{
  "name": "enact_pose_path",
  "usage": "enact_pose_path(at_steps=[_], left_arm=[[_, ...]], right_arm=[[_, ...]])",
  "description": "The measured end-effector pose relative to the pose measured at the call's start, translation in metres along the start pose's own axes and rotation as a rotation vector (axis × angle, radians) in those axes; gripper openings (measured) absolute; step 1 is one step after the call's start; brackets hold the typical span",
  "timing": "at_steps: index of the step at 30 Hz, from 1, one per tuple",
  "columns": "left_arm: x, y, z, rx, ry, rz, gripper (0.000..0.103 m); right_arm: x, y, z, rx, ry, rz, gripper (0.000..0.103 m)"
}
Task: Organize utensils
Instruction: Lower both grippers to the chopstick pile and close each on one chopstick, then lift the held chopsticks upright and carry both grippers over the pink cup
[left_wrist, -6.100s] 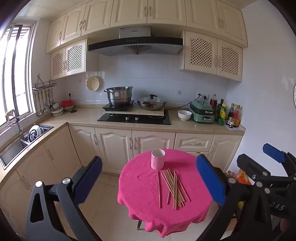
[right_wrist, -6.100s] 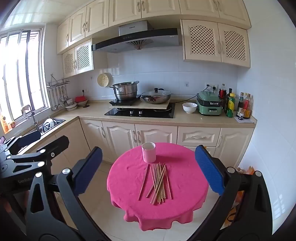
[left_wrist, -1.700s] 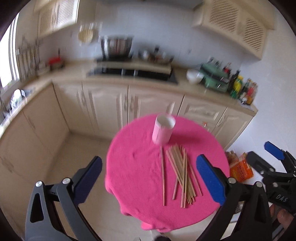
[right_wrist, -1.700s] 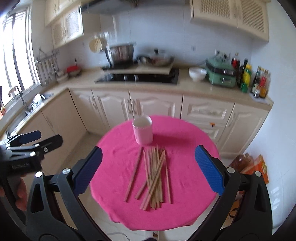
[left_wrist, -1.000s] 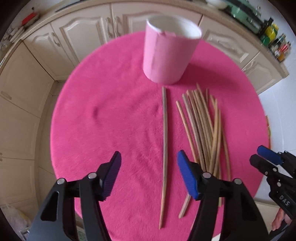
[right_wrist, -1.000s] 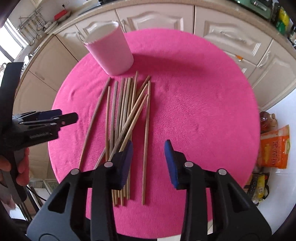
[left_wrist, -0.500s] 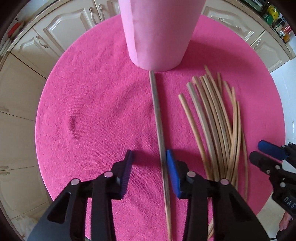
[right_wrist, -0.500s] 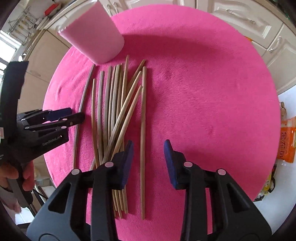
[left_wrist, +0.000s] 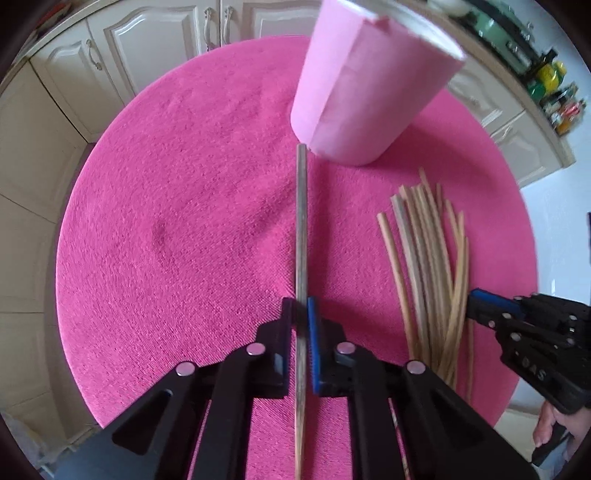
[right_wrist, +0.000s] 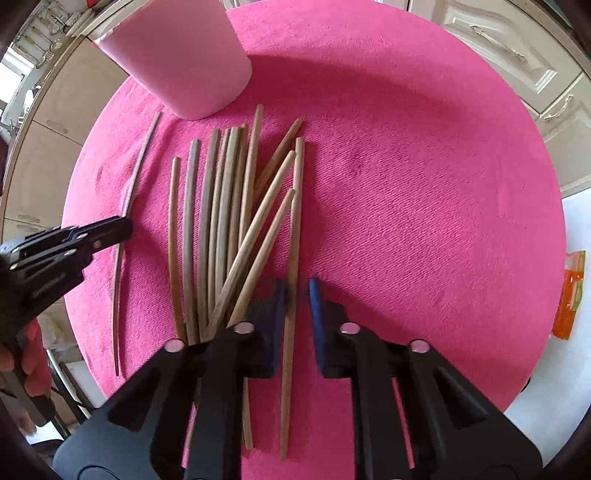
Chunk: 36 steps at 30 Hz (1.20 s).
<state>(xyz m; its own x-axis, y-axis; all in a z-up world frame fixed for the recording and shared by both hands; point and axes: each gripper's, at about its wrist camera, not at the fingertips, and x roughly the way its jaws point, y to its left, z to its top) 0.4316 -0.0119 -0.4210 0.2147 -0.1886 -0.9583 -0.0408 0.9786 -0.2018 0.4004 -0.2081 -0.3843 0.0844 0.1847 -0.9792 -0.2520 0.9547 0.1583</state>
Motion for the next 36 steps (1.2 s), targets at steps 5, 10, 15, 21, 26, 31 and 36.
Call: enact_pose_path(at_steps=[5, 10, 15, 21, 26, 31, 36], left_arm=[[-0.016, 0.013, -0.009, -0.027, -0.091, -0.071, 0.008], [-0.051, 0.026, -0.021, -0.053, -0.242, -0.131, 0.007], [-0.082, 0.021, -0.028, -0.049, -0.344, -0.142, 0.007], [-0.124, 0.02, -0.034, -0.044, -0.446, -0.164, 0.007], [-0.164, 0.009, -0.028, -0.017, -0.559, -0.188, 0.007], [-0.195, 0.006, -0.021, 0.011, -0.662, -0.174, 0.007], [-0.213, 0.011, -0.015, -0.001, -0.728, -0.181, 0.007]], right_arm=[[-0.006, -0.013, 0.0, 0.053, -0.018, 0.036, 0.005], [-0.03, -0.031, -0.01, 0.125, -0.108, 0.077, 0.005], [-0.069, -0.036, -0.012, 0.166, -0.251, 0.152, 0.005], [-0.104, -0.029, -0.002, 0.154, -0.343, 0.257, 0.005], [-0.122, -0.01, 0.022, 0.102, -0.389, 0.307, 0.005], [-0.145, 0.01, 0.036, 0.04, -0.472, 0.33, 0.005], [-0.166, 0.029, 0.049, -0.015, -0.564, 0.351, 0.005]])
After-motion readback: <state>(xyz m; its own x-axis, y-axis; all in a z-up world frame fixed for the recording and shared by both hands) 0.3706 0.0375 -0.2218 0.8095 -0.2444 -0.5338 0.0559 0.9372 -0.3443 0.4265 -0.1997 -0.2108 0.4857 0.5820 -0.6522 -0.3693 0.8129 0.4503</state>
